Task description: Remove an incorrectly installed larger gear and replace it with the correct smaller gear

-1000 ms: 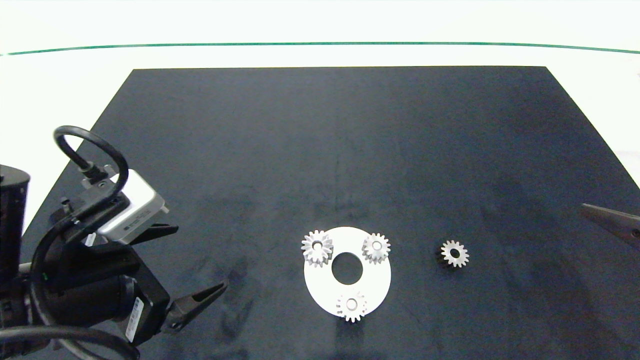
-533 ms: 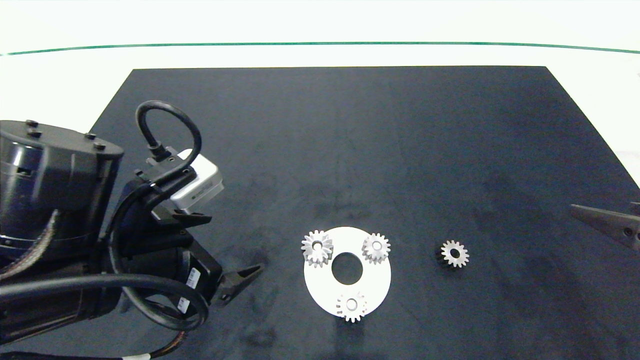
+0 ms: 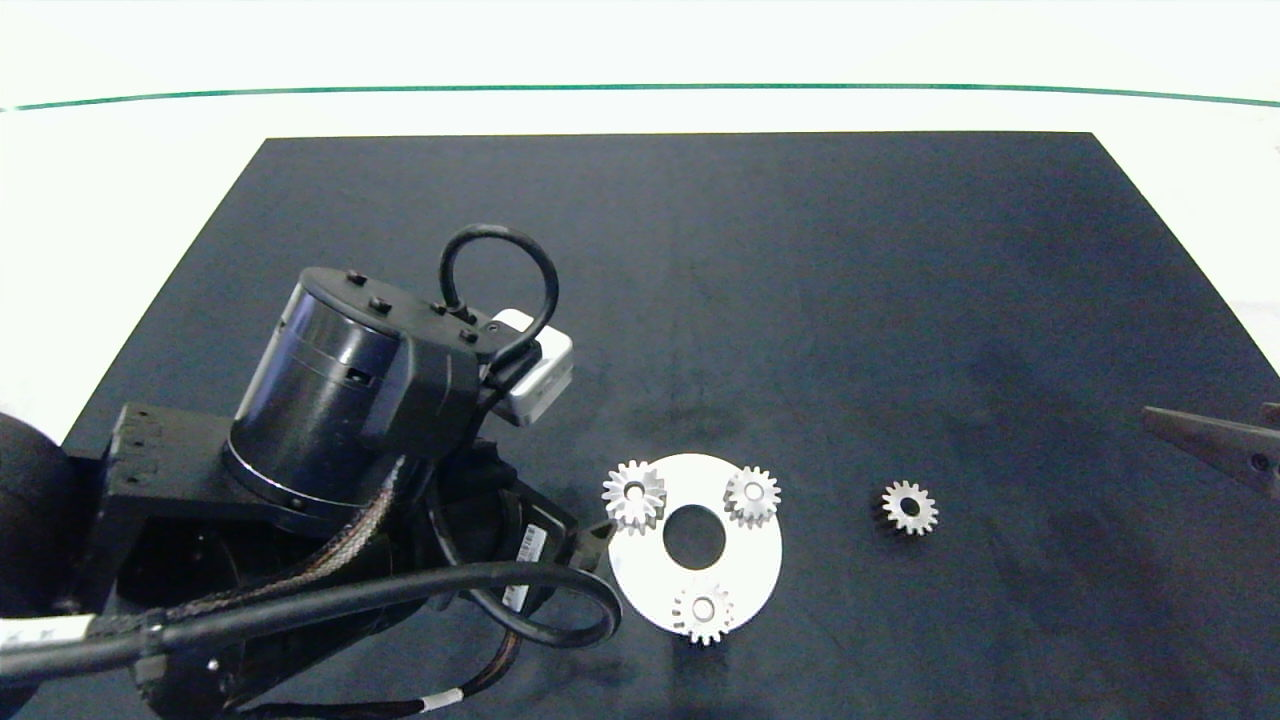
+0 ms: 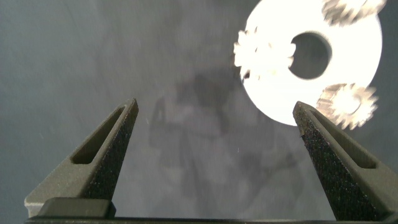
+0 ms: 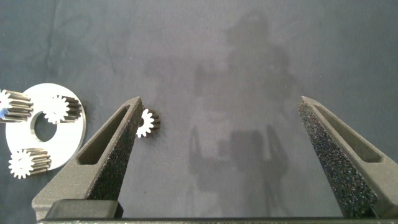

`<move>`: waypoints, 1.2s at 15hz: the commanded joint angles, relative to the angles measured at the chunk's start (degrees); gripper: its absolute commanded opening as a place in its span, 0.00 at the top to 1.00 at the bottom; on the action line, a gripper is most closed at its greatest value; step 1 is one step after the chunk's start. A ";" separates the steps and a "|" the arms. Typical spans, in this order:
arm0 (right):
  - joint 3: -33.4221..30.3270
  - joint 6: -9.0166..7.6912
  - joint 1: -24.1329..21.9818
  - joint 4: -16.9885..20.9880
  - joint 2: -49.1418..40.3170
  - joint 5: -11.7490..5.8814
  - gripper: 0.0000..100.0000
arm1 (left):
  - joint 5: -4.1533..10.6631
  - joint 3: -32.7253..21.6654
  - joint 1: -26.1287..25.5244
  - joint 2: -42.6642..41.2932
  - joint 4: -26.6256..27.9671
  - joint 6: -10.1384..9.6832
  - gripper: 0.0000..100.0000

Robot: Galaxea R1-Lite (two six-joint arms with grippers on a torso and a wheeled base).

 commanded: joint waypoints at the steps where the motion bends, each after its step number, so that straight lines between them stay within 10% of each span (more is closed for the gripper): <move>1: 0.16 0.04 0.01 -0.01 -0.27 -0.29 0.00 | 1.27 0.19 -2.37 3.15 0.53 -2.71 0.00; 18: 0.86 0.30 -0.25 -0.09 -0.62 -0.29 0.00 | 2.77 -10.10 -5.09 14.75 -0.09 -4.03 0.00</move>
